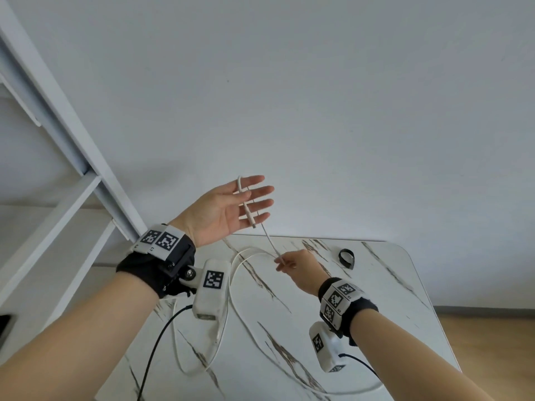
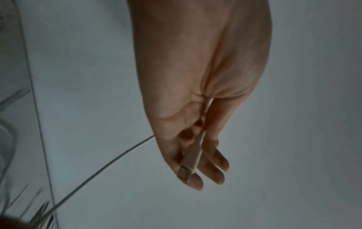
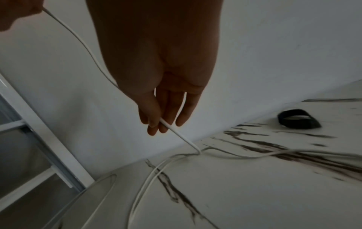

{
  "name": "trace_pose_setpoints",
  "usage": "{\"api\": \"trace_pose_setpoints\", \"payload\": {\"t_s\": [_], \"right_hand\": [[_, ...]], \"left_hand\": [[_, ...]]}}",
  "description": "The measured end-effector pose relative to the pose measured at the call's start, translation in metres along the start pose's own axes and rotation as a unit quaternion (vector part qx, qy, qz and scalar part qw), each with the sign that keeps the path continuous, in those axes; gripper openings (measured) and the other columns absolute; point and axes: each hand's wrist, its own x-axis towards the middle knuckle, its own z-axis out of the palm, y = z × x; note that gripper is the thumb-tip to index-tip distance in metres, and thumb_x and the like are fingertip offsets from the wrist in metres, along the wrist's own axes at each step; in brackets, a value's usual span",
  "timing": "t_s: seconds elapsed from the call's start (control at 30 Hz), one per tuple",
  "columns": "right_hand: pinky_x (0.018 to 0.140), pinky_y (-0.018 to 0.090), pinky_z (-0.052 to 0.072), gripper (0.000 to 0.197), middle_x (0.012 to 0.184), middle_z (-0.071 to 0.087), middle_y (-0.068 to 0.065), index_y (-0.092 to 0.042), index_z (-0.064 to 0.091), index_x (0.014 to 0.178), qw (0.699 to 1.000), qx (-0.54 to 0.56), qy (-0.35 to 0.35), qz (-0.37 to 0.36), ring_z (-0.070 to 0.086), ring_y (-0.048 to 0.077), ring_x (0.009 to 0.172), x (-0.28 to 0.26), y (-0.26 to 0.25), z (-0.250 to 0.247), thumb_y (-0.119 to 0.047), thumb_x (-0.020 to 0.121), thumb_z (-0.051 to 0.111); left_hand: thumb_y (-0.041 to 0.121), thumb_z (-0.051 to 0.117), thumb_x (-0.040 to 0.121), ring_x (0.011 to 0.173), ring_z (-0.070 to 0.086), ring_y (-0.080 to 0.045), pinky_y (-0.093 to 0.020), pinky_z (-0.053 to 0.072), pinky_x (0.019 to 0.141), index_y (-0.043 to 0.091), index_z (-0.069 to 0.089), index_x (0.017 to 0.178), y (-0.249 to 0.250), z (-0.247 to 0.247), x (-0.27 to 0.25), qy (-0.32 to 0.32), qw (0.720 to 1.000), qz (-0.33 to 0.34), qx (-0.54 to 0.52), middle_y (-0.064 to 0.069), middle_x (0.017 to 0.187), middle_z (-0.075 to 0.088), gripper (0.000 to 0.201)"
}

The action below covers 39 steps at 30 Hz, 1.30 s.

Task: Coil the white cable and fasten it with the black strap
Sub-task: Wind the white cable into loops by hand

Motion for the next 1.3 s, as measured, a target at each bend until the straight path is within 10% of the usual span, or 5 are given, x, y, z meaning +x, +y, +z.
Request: {"api": "trace_pose_setpoints", "payload": {"t_s": [0.17,0.37,0.63,1.03,1.3], "right_hand": [[0.072,0.036,0.052,0.015,0.087,0.073,0.005,-0.021,0.054,0.08,0.998,0.004,0.062,-0.007,0.067,0.025,0.084,-0.002,0.005,-0.002,-0.008,0.087,0.06],[0.072,0.017,0.041,0.021,0.098,0.074,0.0,-0.017,0.07,0.106,0.992,-0.082,0.041,-0.09,0.062,0.013,0.088,-0.002,-0.014,-0.004,-0.016,0.092,0.056],[0.068,0.028,0.04,0.022,0.092,0.067,0.009,-0.016,0.069,0.108,0.96,-0.145,0.049,-0.236,0.06,0.026,0.086,0.001,-0.047,-0.009,-0.016,0.093,0.054],[0.069,0.036,0.048,0.021,0.086,0.065,0.007,-0.019,0.071,0.106,0.933,-0.15,0.072,-0.32,0.057,0.023,0.082,-0.005,-0.075,-0.028,-0.016,0.092,0.054],[0.077,0.043,0.052,0.013,0.084,0.07,0.004,-0.012,0.067,0.085,0.958,-0.086,0.081,-0.261,0.064,0.021,0.079,0.002,-0.088,-0.049,-0.024,0.082,0.069]], "left_hand": [[0.001,0.039,0.096,0.097,0.069,-0.025,-0.04,0.056,0.087,0.012,0.058,0.12,0.002,-0.013,0.002,0.022,1.0,0.01,0.005,-0.009,0.108,0.071,0.032],[0.001,0.039,0.097,0.096,0.069,-0.026,-0.042,0.053,0.092,0.012,0.057,0.121,-0.005,-0.018,0.006,0.044,0.998,0.004,0.043,-0.01,0.107,0.071,0.032],[0.006,0.039,0.099,0.1,0.066,-0.027,-0.041,0.049,0.095,0.015,0.054,0.125,-0.016,-0.027,0.008,0.085,0.969,-0.001,0.232,-0.015,0.113,0.068,0.032],[0.003,0.034,0.099,0.067,0.068,-0.01,-0.014,0.048,0.057,0.012,0.051,0.128,-0.026,-0.028,0.01,0.081,0.89,0.0,0.449,-0.008,0.087,0.069,0.034],[0.015,0.03,0.102,0.04,0.05,-0.013,-0.027,0.051,0.058,0.0,0.046,0.128,-0.039,-0.023,0.008,0.082,0.927,-0.077,0.357,-0.003,0.057,0.049,0.034]]}}
